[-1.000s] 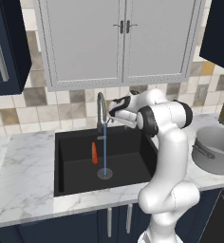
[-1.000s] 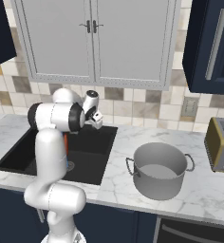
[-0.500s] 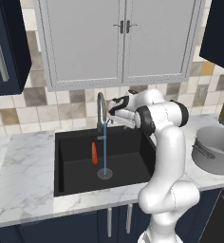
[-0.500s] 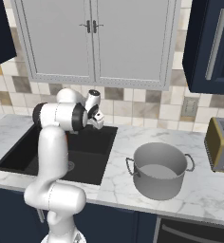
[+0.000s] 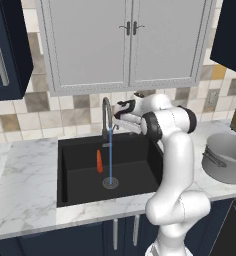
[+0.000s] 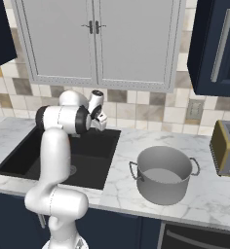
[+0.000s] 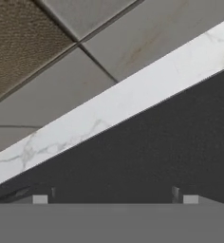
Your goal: Dump the carrot from the pot into the sink. Then turn on the water and wash the carrot. Then turn off the water and put the carrot back in the pot.
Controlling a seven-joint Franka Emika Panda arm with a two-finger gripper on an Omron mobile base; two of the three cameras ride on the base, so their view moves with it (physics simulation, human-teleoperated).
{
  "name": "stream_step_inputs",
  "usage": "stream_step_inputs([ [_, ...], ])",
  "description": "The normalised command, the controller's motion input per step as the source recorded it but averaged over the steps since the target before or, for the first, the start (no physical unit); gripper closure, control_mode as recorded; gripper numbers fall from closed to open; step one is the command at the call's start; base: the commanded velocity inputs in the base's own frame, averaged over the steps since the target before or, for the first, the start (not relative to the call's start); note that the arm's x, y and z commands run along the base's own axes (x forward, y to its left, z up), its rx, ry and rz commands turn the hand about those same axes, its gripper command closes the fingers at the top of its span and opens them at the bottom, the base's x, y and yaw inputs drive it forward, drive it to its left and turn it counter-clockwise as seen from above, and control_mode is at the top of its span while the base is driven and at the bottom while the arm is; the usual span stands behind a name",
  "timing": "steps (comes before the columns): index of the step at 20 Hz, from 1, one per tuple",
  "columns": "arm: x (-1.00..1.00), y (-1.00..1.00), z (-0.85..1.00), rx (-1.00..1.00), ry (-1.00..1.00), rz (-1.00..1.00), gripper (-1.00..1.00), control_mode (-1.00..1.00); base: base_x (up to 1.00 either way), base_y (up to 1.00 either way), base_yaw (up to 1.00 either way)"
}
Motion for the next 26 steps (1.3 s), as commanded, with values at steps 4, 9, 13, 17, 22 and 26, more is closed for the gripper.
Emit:
stream_step_inputs([
  [4, 0.02, 0.51, -0.01, 0.0, 0.02, 0.05, -1.0, -1.0, 0.0, 0.0, 0.0],
  [9, 0.0, 0.55, 0.0, 0.01, 0.02, 0.07, -1.0, -1.0, 0.0, 0.0, 0.0],
  [13, 0.04, 0.61, 0.0, 0.03, 0.01, 0.09, -1.0, -1.0, 0.0, 0.0, 0.0],
  [17, 0.14, 0.54, 0.0, 0.04, 0.0, 0.1, -1.0, -1.0, 0.0, 0.0, 0.0],
  [22, 0.21, 0.38, 0.0, 0.04, 0.0, 0.1, -1.0, -1.0, 0.0, 0.0, 0.0],
  [26, 0.19, 0.43, 0.0, 0.05, 0.0, 0.11, -1.0, -1.0, 0.0, 0.0, 0.0],
])
